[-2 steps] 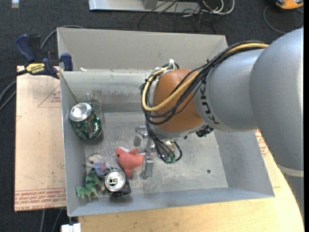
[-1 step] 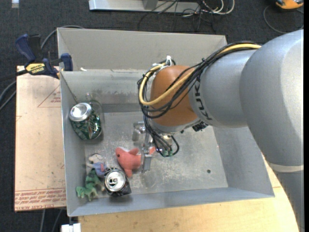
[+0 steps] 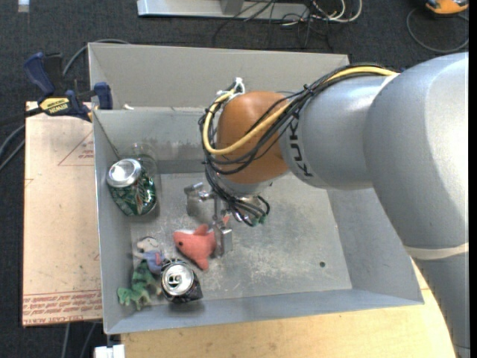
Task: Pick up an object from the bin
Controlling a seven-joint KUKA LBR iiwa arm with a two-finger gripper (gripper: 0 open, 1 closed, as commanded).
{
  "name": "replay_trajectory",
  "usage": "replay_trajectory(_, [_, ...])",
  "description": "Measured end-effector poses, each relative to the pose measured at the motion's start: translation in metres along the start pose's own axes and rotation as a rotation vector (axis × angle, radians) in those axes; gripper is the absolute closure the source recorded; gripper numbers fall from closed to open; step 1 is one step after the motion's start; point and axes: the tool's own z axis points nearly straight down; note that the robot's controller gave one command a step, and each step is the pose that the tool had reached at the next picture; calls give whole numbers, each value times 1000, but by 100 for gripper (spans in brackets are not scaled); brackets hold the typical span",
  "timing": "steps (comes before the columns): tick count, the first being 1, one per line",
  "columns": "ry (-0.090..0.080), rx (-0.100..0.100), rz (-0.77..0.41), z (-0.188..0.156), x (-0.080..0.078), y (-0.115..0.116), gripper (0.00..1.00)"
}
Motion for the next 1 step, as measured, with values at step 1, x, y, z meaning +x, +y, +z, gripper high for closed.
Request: replay_trajectory(1, [1, -1, -348, 2, 46, 16, 100])
